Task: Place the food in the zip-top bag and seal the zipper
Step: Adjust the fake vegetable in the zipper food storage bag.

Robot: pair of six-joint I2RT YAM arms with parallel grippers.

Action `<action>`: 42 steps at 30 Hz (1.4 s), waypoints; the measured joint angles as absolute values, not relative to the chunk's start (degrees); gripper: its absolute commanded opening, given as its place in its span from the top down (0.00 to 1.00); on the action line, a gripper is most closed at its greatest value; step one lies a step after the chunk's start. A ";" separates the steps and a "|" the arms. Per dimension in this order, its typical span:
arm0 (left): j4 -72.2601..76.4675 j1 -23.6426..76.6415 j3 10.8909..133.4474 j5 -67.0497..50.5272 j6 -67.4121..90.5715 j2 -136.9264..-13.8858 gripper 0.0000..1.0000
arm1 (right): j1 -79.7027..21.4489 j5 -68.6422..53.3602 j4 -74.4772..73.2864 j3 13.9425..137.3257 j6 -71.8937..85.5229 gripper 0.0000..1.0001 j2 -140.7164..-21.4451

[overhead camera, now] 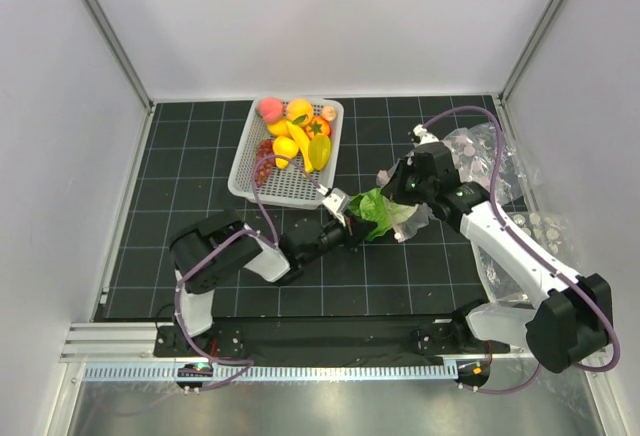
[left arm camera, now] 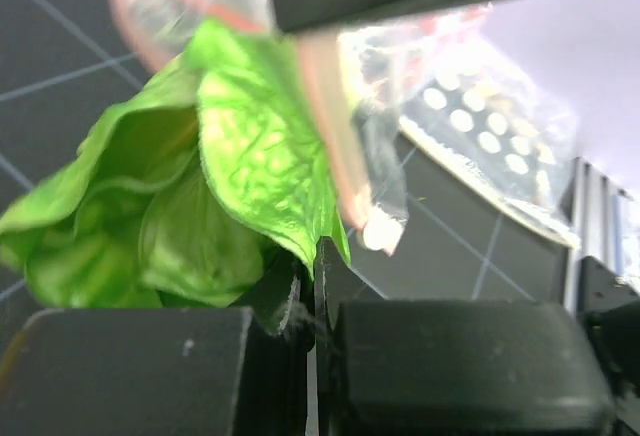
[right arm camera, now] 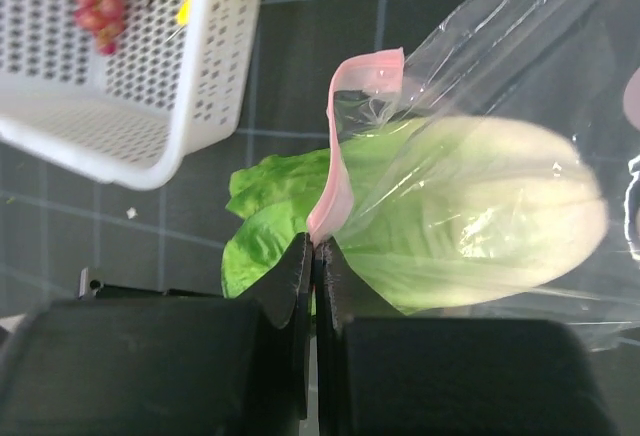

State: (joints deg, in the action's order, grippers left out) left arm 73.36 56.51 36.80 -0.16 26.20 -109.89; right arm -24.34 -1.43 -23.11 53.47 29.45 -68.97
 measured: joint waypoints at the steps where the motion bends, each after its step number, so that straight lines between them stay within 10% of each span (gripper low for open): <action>1: 73.36 56.51 36.58 -0.60 26.09 -109.01 1.00 | -24.23 -3.14 -23.11 53.47 29.71 0.99 -68.88; 25: 39.77 57.01 30.94 -5.61 19.14 -57.21 1.00 | -20.64 -45.39 -2.61 53.43 52.51 0.99 -61.06; 42: 25.15 57.32 25.67 -0.34 20.62 -49.17 1.00 | -32.05 -43.11 3.49 48.97 53.78 0.91 -71.33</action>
